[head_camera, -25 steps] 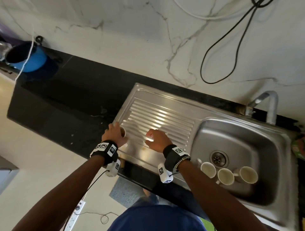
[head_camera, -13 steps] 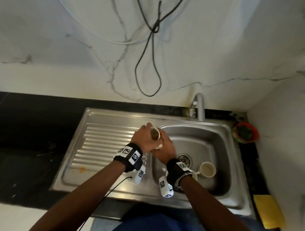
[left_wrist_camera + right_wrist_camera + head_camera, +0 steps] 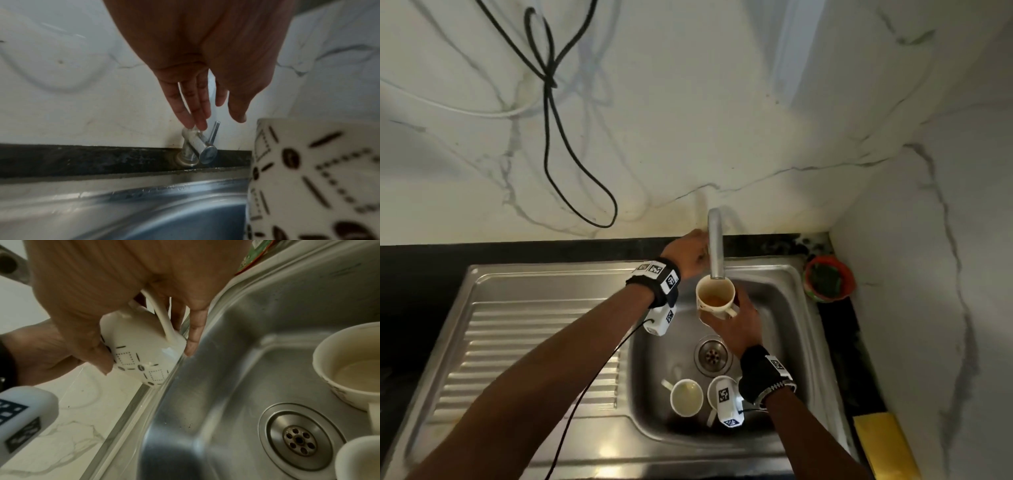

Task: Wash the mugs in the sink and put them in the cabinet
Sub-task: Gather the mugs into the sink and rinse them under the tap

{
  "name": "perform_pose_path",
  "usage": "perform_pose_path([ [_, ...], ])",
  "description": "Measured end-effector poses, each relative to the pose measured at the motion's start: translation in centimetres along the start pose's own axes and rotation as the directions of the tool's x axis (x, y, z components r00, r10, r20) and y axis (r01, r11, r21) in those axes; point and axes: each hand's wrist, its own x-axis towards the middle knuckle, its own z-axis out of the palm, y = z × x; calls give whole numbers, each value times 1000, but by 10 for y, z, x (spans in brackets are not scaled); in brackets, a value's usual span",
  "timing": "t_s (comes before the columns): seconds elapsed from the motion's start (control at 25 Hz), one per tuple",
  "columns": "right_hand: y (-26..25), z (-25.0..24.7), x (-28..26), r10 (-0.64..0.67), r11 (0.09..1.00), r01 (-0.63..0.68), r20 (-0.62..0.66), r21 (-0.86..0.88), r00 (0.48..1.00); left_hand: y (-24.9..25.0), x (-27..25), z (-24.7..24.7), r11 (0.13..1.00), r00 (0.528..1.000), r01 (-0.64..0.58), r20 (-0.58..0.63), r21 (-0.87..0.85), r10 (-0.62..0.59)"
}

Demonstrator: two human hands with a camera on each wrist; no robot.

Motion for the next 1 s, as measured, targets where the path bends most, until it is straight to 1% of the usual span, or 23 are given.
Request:
perform_pose_path([
  [0.04,1,-2,1,5,1000,-5,-1,3,1000,6,9,2,998,999,-19,45,58,16],
  [0.08,3,-5,4,10,1000,-10,1,4,1000,10,17,5,995,998,-4,68,95,-2],
  [0.16,4,-7,8,19,1000,-19,11,-11,1000,13,24,8,993,998,39,50,115,-45],
  [0.2,3,-7,9,17,1000,-17,13,-18,1000,11,25,11,990,998,42,35,132,-47],
  [0.32,-1,-8,16,-15,999,16,12,-37,1000,1,19,16,967,1000,-2,25,254,-5],
  [0.4,-1,-6,21,-16,1000,17,25,-24,1000,-12,16,16,954,999,-39,12,296,37],
  [0.48,0,-3,22,-33,999,35,57,-23,998,-22,13,15,953,1000,-28,15,300,25],
  [0.6,3,-3,20,-56,998,56,78,-3,995,-25,13,15,954,1000,-9,12,300,6],
  [0.76,-6,-4,21,-70,997,69,78,13,994,-22,13,14,944,1000,3,27,331,-13],
  [0.88,-9,-5,25,-81,995,79,41,58,996,-25,14,13,932,999,-10,41,363,-5],
  [0.92,-7,-6,24,-72,996,70,35,50,997,-26,14,14,933,999,-15,48,359,-2],
  [1.0,-4,-6,20,-53,999,53,70,-5,996,-30,16,14,946,998,-15,57,324,-4],
])
